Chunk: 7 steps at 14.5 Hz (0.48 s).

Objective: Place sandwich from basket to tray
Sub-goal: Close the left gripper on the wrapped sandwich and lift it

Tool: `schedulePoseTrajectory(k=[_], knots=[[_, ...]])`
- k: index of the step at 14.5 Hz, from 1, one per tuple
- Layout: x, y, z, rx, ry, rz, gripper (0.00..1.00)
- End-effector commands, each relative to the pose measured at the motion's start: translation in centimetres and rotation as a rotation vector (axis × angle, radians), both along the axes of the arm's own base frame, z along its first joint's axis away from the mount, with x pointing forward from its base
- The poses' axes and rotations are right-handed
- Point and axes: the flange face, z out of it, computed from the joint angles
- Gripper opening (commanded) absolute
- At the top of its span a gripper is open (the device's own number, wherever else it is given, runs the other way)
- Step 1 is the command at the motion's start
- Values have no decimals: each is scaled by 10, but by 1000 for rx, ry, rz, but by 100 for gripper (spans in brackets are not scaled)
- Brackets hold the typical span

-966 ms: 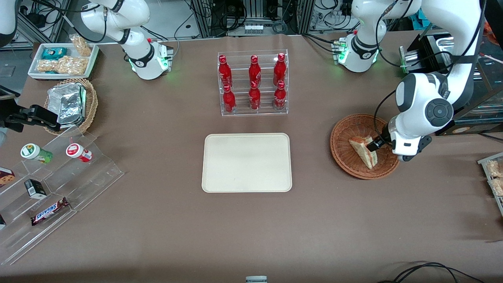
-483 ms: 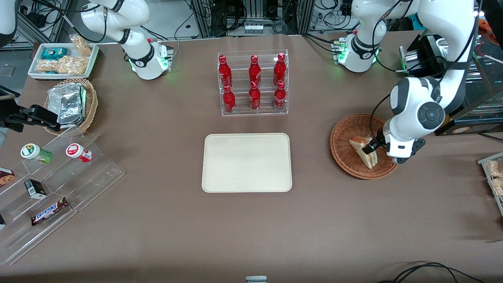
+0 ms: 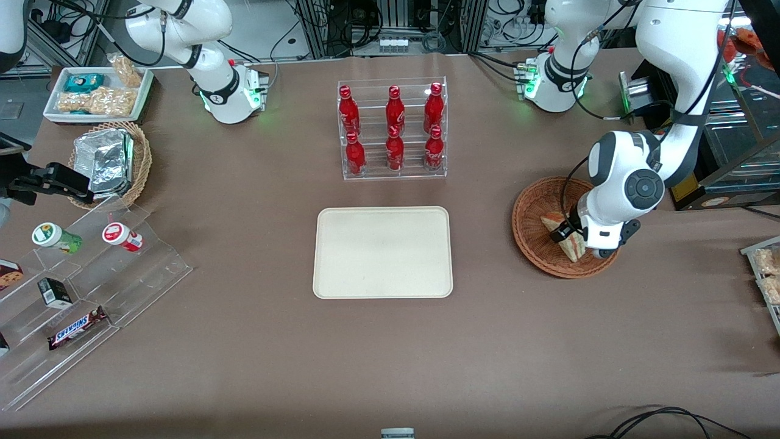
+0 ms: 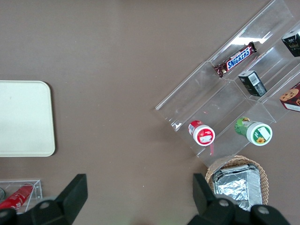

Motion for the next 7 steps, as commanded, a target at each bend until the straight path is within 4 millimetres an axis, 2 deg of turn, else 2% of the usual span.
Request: schedulePoseTrajectory(k=[1,3,4,5,6,7], knots=[[-6,0,11,1,-4,-22,2],[-8,-4,38,-1,-2,-92,0],[-10,-15,54,4,-12,-131,0],[-10,-33,73,4,-38,-175,0],[-8,-60,95,3,-64,-211,0],[-12,-99,117,6,-56,-272,0]])
